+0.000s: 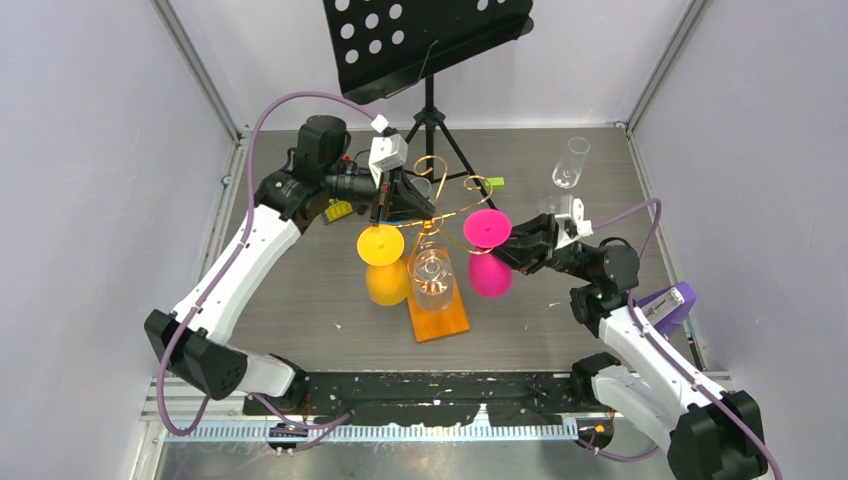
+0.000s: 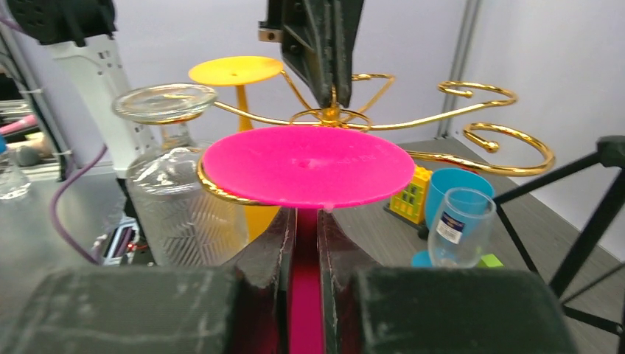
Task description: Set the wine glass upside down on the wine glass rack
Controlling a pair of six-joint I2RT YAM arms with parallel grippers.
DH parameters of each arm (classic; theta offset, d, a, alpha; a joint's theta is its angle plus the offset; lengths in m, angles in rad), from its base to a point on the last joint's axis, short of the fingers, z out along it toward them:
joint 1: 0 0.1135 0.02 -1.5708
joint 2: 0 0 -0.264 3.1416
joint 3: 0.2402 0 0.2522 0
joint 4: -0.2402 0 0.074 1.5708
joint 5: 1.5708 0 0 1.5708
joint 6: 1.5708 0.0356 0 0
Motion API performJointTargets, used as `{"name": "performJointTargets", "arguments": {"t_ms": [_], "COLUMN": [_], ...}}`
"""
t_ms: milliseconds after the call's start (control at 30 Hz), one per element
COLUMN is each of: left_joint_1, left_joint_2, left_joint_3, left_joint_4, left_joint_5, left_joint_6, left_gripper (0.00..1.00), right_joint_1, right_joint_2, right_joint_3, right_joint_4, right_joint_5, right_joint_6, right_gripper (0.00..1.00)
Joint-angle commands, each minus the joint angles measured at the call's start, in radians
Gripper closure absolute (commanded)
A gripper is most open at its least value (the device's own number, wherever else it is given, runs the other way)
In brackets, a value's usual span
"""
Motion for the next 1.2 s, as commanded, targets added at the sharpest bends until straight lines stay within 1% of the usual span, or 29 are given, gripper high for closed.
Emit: {"name": "performJointTargets", "arguments": {"t_ms": [0,200,467,633,733,767,800,833,933,967,1000,1033,1067,1167], "left_joint_1": [0.035,0.034,0.033,0.033,0.033,0.033,0.033,0.033,0.033,0.033,0.033,0.033,0.033,0.033], "left_joint_2": [0.021,0.022,0.021,0.017,0.013,0.011,0.011,0.009,0.006,0.005,0.003,0.001,-0.002,-0.011], "left_joint_3": [-0.009,-0.01,-0.017,-0.024,-0.028,-0.03,-0.03,-0.031,-0.029,-0.028,-0.028,-0.029,-0.03,-0.032], "left_joint_4": [-0.018,-0.015,-0.012,0.0,0.006,0.009,0.009,0.011,0.017,0.023,0.032,0.045,0.056,0.106], "left_joint_5": [-0.12,-0.118,-0.122,-0.128,-0.137,-0.138,-0.14,-0.142,-0.143,-0.142,-0.145,-0.147,-0.148,-0.146], "left_joint_6": [0.025,0.021,0.019,0.009,0.005,0.004,0.002,0.002,-0.005,-0.011,-0.021,-0.034,-0.046,-0.087], "left_gripper": [1.0,1.0,1.0,1.0,1.0,0.99,0.96,0.94,0.89,0.88,0.87,0.86,0.84,0.76], "right_joint_1": [-0.004,-0.004,0.019,0.032,0.032,0.032,0.032,0.033,0.033,0.033,0.033,0.033,0.033,0.033], "right_joint_2": [-0.02,0.022,0.075,0.077,0.057,0.051,0.041,0.034,-0.002,-0.01,-0.024,-0.03,-0.046,-0.072], "right_joint_3": [0.06,0.088,0.12,0.115,0.103,0.1,0.095,0.093,0.089,0.088,0.088,0.088,0.088,0.09], "right_joint_4": [-0.23,-0.242,-0.2,-0.193,-0.209,-0.212,-0.219,-0.225,-0.274,-0.286,-0.308,-0.318,-0.339,-0.371], "right_joint_5": [0.1,0.076,-0.034,-0.052,-0.027,-0.018,-0.002,0.005,0.047,0.057,0.074,0.083,0.1,0.139], "right_joint_6": [-0.159,-0.144,-0.133,-0.134,-0.143,-0.148,-0.151,-0.159,-0.182,-0.195,-0.201,-0.213,-0.217,-0.233], "right_gripper": [0.88,0.87,0.78,0.71,0.64,0.62,0.58,0.56,0.46,0.44,0.39,0.38,0.33,0.26]}}
